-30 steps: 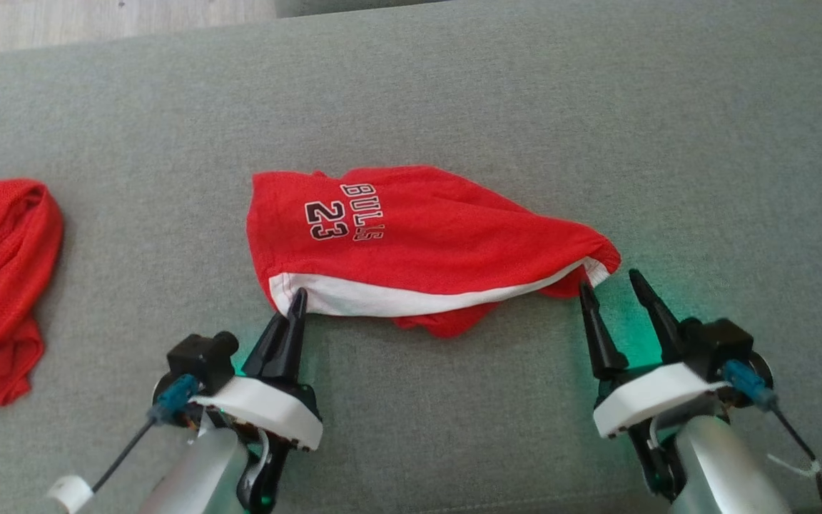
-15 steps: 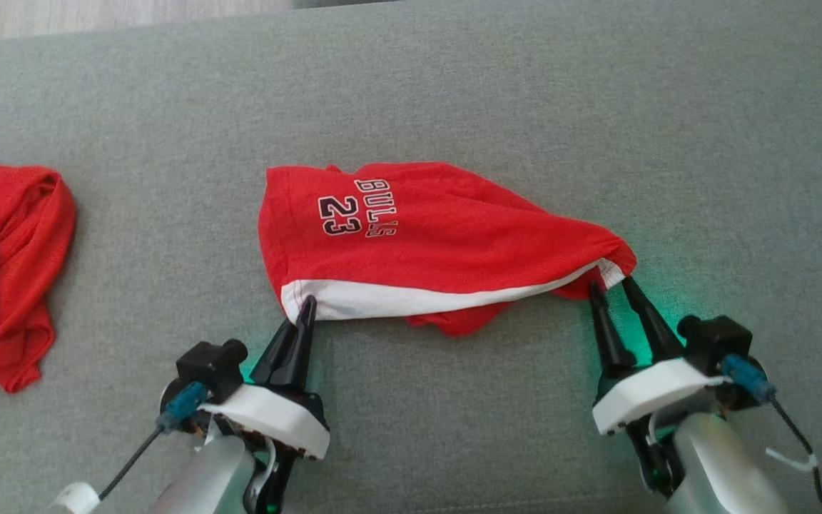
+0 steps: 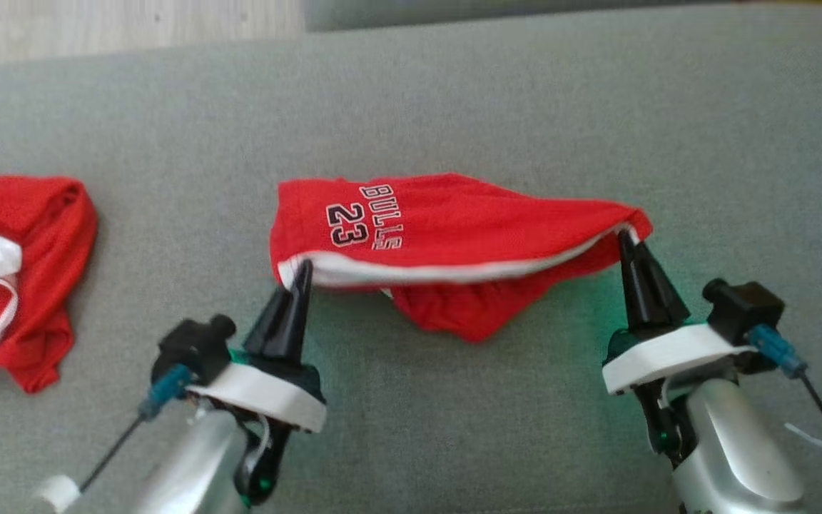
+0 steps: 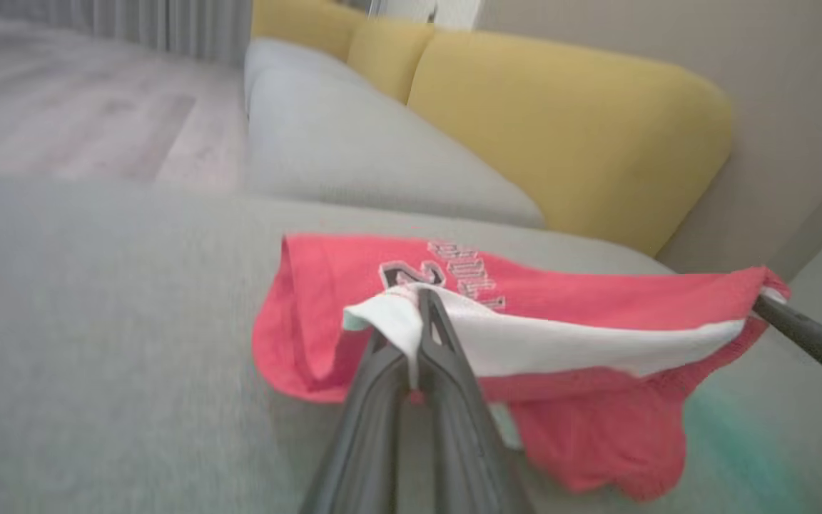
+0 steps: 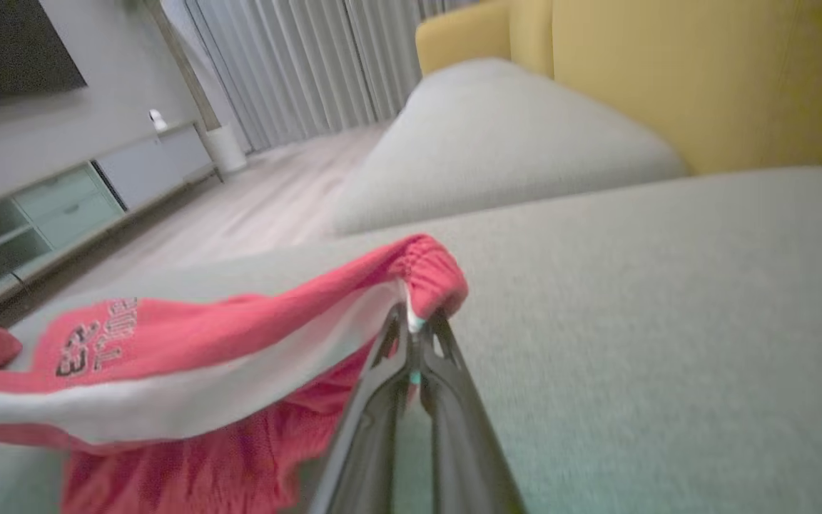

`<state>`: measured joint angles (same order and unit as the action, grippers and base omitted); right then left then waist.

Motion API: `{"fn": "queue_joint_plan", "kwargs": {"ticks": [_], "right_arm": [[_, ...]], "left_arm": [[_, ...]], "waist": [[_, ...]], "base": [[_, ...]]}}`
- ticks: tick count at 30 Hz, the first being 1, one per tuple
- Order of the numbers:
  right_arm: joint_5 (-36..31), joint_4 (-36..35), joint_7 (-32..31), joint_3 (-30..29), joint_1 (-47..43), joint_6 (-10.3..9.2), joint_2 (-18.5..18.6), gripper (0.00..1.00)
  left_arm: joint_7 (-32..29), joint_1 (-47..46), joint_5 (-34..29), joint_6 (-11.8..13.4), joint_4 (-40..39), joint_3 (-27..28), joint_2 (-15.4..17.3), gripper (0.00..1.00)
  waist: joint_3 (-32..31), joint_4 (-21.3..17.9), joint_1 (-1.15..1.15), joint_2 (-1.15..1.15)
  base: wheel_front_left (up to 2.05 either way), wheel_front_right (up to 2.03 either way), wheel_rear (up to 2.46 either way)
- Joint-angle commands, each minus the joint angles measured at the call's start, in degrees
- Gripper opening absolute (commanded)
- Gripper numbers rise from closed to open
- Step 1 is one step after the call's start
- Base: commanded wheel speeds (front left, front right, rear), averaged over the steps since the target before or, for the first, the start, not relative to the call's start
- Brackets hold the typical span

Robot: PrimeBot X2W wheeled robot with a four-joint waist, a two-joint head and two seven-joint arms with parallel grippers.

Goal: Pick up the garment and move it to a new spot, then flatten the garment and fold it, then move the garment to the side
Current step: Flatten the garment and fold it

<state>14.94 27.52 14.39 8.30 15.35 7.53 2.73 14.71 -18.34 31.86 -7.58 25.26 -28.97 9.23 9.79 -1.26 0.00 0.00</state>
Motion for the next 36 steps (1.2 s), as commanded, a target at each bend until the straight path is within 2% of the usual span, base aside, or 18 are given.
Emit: {"fn": "queue_joint_plan", "kwargs": {"ticks": [1,6,11,15,19,25,29,33,36], "right_arm": [[0.5,-2.9,0.6,1.0,0.0,-0.04,0.1,0.0],[2.9,-7.8,0.6,2.2,3.3,-0.04,1.5,0.0],[7.7,-11.5,0.6,4.5,10.0,-0.04,5.7,0.0],[10.7,-13.9,-1.9,6.2,15.5,-0.04,9.4,0.0],[11.7,-14.6,-5.3,7.3,20.7,-0.04,11.7,0.0],[9.7,-12.6,-7.6,7.6,29.8,-0.04,11.4,0.0],[6.7,-6.2,-5.2,6.4,39.3,-0.04,10.2,0.0],[1.2,0.4,-0.7,4.0,49.6,-0.04,9.1,0.0],[-2.4,3.1,0.5,2.1,54.9,-0.04,8.3,0.0]], "left_arm": [[0.3,-2.0,-1.0,0.1,-3.4,3.0,2.1,0.0],[0.3,-6.0,-3.6,0.1,-10.4,5.9,6.4,0.0],[0.3,-12.4,-4.5,0.1,-15.6,8.1,10.9,0.0],[0.3,-17.2,-4.8,0.1,-16.3,9.0,13.6,0.0],[0.2,-21.2,-5.6,0.1,-12.9,7.6,15.1,0.0],[0.3,-29.4,-6.2,0.1,-7.0,6.4,14.3,0.0],[0.3,-38.1,-9.7,1.1,-4.5,8.5,12.3,0.0],[0.3,-45.8,-16.1,3.4,-6.8,12.0,11.0,0.0],[0.3,-48.8,-19.2,4.4,-10.1,14.9,9.6,0.0]], "waist": [[-2.8,0.0,0.0,0.0],[-8.8,0.4,0.0,0.0],[-11.7,1.2,0.0,0.0],[-11.6,2.0,0.0,0.0],[-9.0,2.6,0.0,0.0],[-0.5,3.2,0.0,0.0],[5.3,3.9,0.0,0.0],[8.3,4.6,0.0,0.0],[9.0,5.2,0.0,0.0]], "base": [[0.0,0.0,0.0],[0.0,0.0,0.0],[0.0,0.0,0.0],[0.0,0.0,0.0],[0.0,0.0,0.0],[0.0,0.0,0.0],[0.0,0.0,0.0],[0.0,0.0,0.0],[0.0,0.0,0.0]]}}
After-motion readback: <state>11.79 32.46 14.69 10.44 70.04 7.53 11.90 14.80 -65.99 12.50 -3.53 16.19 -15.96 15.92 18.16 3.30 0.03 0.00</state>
